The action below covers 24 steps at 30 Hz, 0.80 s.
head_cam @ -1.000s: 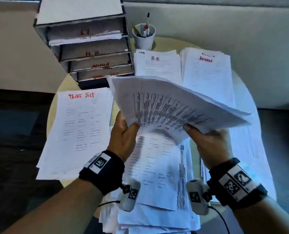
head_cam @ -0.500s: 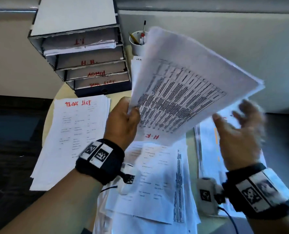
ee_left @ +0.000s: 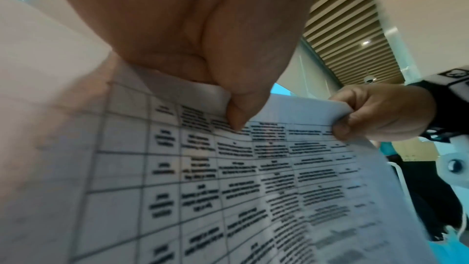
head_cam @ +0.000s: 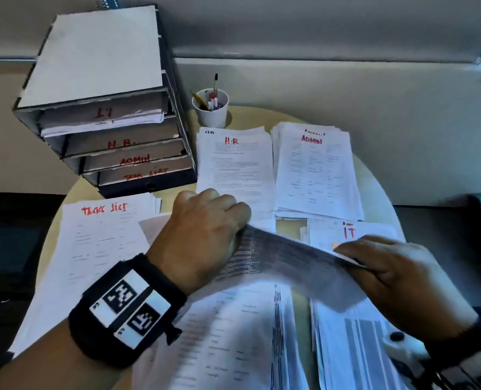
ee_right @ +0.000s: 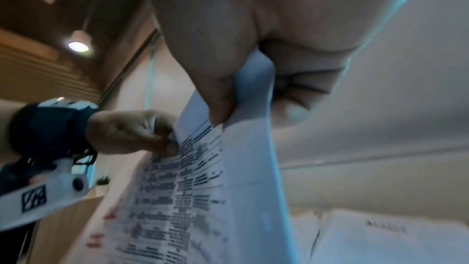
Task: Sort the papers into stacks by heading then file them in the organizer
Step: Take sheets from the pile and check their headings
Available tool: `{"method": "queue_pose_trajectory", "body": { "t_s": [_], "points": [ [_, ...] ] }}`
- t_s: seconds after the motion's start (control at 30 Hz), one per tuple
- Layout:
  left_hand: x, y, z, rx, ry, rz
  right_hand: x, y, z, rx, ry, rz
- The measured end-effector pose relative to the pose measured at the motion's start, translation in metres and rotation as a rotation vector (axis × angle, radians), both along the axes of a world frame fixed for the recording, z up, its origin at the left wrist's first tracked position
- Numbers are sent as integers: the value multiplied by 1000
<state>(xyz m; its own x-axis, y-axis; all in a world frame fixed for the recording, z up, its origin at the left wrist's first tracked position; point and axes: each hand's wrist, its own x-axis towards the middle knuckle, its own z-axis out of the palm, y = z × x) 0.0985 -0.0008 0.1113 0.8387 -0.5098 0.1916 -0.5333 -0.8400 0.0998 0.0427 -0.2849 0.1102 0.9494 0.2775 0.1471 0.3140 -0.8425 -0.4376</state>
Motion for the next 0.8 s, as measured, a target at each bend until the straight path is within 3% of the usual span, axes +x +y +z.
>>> {"method": "queue_pose_trajectory", "body": {
  "t_s": [0.07,0.17,0.23,0.3,0.4,0.5,0.57,0.7,0.8],
  "points": [
    [5,9,-6,-11,33,55,5,-6,-4,117,109,-35],
    [9,34,-18,-81,61,300,16,-26,-21,351,472,-269],
    [5,53,-31,-199,65,553,19,-42,-39,639,636,-438],
    [-12,66,-47,-271,123,694,19,-48,-58,971,719,-604],
    [-52,60,-85,-206,443,512,21,-34,-91,1235,741,-765],
    [-86,45,-119,190,803,295,38,5,-116,1343,716,-852],
    [-93,42,-133,294,859,279,58,35,-124,1375,696,-892],
    [-99,43,-144,210,836,301,107,83,-133,1450,759,-869],
    [-103,51,-152,181,860,298,139,107,-130,1364,784,-904]
  ]
}}
